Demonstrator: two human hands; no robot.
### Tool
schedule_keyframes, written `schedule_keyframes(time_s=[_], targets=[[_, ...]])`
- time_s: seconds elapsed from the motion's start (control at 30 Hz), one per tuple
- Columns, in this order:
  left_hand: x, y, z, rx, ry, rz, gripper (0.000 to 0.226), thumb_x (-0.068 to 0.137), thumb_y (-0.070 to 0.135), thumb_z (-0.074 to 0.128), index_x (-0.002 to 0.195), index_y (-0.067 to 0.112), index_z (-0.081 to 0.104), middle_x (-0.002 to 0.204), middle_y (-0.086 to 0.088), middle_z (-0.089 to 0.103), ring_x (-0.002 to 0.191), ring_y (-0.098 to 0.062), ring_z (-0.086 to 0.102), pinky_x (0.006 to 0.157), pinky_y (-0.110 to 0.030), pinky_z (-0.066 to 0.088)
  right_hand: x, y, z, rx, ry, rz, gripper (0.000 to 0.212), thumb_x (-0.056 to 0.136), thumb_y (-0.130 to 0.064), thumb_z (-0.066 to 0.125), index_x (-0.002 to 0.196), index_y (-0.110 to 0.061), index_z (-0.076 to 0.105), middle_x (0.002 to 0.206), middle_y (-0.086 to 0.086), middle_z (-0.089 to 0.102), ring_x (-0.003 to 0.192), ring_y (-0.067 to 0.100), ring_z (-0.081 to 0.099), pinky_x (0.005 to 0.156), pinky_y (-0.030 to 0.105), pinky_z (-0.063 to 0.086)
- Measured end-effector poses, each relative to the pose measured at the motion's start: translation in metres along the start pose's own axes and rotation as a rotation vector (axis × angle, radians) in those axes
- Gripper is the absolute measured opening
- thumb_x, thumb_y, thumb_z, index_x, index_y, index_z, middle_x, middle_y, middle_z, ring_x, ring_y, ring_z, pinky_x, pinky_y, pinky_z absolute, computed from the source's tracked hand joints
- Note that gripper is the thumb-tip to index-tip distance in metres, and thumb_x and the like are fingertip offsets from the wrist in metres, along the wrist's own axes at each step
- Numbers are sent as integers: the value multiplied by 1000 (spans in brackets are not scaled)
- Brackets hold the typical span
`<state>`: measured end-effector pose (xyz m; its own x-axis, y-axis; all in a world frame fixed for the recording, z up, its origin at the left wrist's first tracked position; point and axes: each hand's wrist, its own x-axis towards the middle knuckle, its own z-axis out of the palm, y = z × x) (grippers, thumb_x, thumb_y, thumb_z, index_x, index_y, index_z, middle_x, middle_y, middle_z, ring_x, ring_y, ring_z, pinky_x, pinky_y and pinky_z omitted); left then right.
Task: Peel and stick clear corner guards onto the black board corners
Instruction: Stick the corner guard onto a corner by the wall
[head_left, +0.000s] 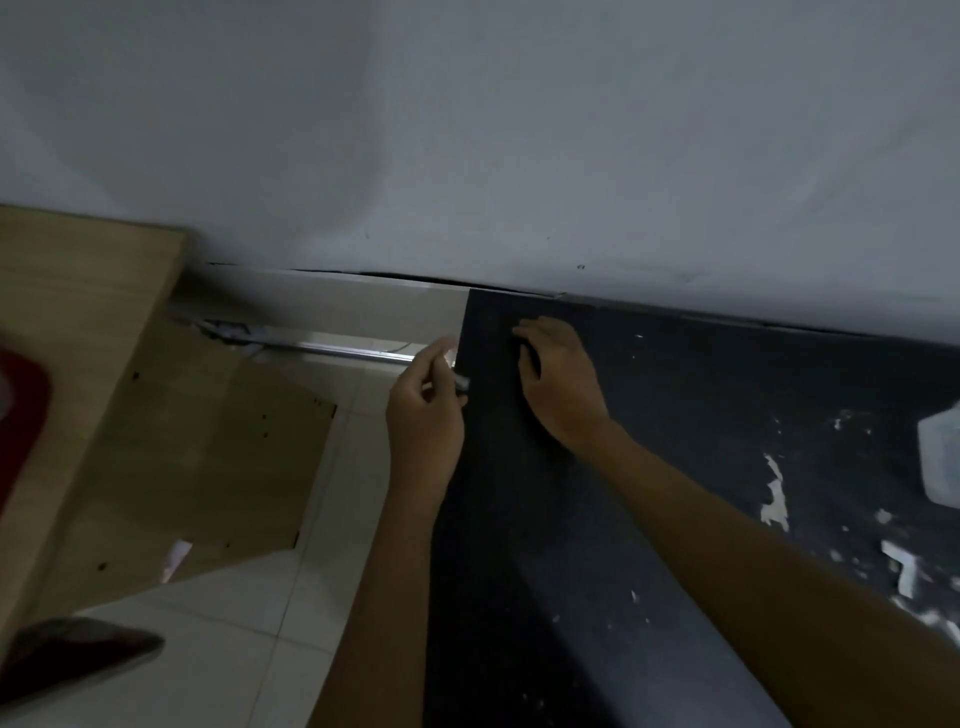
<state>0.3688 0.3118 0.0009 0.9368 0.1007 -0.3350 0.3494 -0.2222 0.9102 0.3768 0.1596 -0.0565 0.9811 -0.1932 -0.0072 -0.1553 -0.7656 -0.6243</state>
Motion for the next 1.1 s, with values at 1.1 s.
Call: schedule_keyframes(time_s=[1.1], targets=[[160, -14, 37, 377, -83, 346, 15, 85, 25, 81, 96, 16, 82, 85, 6, 77, 77, 2, 70, 80, -13, 55, 11, 29, 32, -262, 136, -190, 40, 93, -15, 42, 123, -2, 65, 129, 14, 65, 125, 31, 57, 114, 31, 23]])
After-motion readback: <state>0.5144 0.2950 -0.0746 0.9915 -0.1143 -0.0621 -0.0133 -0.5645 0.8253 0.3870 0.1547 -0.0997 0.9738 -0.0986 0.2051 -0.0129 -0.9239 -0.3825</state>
